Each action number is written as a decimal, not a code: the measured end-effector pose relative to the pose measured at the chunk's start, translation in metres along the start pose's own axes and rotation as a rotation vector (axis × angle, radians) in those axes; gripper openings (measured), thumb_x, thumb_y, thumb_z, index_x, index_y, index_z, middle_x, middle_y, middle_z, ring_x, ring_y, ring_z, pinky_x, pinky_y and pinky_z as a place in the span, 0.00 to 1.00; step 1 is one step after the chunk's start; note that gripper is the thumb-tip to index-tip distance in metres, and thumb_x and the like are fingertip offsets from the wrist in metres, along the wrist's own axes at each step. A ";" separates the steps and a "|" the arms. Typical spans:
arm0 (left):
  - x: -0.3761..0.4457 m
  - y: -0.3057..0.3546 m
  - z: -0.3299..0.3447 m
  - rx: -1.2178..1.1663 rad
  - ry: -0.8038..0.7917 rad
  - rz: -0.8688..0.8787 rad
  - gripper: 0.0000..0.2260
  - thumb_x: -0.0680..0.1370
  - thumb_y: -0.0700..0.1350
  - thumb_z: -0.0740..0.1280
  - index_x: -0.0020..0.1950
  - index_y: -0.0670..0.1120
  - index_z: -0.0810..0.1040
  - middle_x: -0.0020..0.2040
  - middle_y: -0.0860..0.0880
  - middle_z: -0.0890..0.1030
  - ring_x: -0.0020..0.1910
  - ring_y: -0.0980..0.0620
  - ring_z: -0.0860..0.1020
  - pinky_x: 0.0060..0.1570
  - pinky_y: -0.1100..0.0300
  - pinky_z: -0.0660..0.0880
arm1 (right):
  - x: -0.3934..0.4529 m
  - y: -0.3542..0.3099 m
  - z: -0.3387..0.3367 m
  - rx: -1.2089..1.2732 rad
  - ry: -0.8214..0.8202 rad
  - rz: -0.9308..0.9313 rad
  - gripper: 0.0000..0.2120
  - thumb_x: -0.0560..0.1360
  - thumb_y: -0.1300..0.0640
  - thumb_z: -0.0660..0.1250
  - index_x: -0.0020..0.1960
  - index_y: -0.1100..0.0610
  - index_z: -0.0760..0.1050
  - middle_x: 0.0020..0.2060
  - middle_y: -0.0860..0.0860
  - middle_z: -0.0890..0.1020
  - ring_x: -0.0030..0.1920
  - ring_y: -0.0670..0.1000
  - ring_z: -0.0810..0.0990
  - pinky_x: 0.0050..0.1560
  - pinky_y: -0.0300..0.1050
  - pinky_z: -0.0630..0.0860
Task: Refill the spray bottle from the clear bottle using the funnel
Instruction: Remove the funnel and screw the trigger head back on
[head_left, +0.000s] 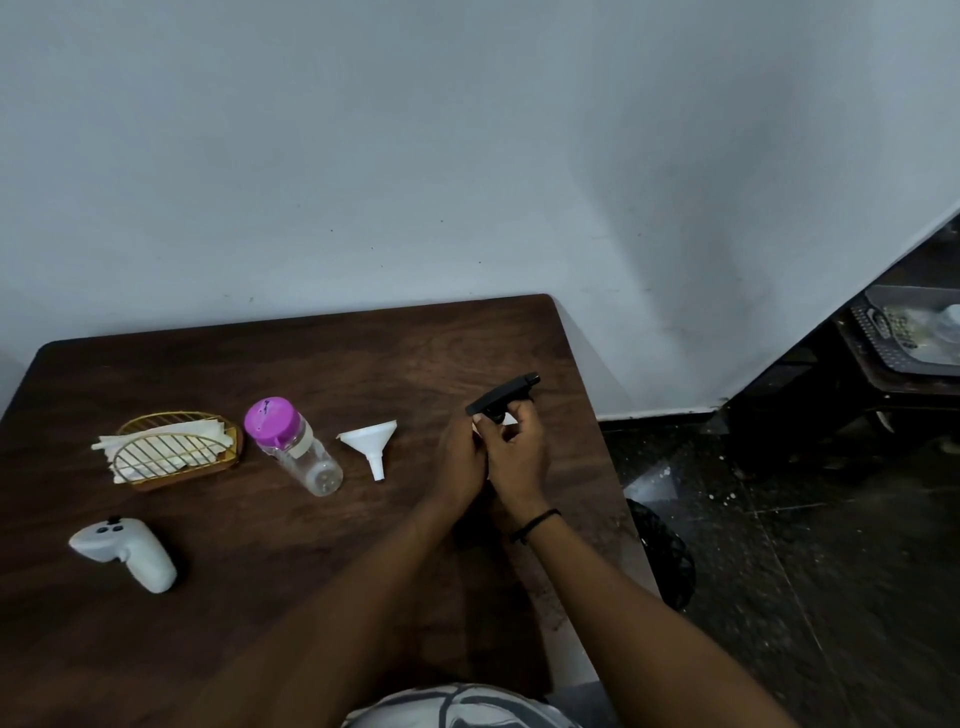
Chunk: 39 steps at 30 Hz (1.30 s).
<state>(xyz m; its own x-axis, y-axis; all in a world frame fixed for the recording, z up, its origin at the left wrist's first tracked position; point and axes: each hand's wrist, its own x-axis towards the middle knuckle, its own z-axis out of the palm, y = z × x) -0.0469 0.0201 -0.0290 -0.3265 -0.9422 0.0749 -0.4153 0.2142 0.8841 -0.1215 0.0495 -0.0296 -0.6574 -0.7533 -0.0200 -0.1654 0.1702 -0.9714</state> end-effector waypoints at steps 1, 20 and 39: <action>0.002 -0.001 0.001 -0.002 0.001 -0.010 0.07 0.80 0.36 0.64 0.52 0.48 0.77 0.44 0.60 0.78 0.46 0.68 0.78 0.44 0.76 0.71 | 0.001 0.002 0.001 0.011 0.006 0.015 0.13 0.72 0.49 0.75 0.53 0.50 0.77 0.49 0.47 0.82 0.48 0.48 0.81 0.47 0.44 0.80; -0.001 0.003 0.008 -0.091 0.086 -0.074 0.09 0.80 0.43 0.58 0.55 0.46 0.76 0.51 0.49 0.79 0.48 0.52 0.78 0.49 0.55 0.73 | -0.002 -0.001 0.009 -0.013 0.078 -0.001 0.07 0.73 0.54 0.74 0.47 0.50 0.76 0.49 0.48 0.78 0.48 0.48 0.78 0.50 0.45 0.78; 0.013 -0.016 0.009 0.059 -0.113 -0.062 0.06 0.78 0.36 0.66 0.54 0.39 0.79 0.48 0.47 0.81 0.45 0.54 0.81 0.46 0.64 0.78 | 0.015 0.004 -0.023 -0.029 -0.159 -0.070 0.10 0.71 0.61 0.75 0.52 0.59 0.82 0.52 0.54 0.78 0.52 0.48 0.78 0.52 0.37 0.77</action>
<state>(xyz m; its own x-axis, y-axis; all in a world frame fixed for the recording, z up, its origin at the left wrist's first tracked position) -0.0519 0.0066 -0.0464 -0.3907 -0.9198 -0.0349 -0.4855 0.1737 0.8568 -0.1489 0.0533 -0.0280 -0.5190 -0.8547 0.0079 -0.2295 0.1304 -0.9645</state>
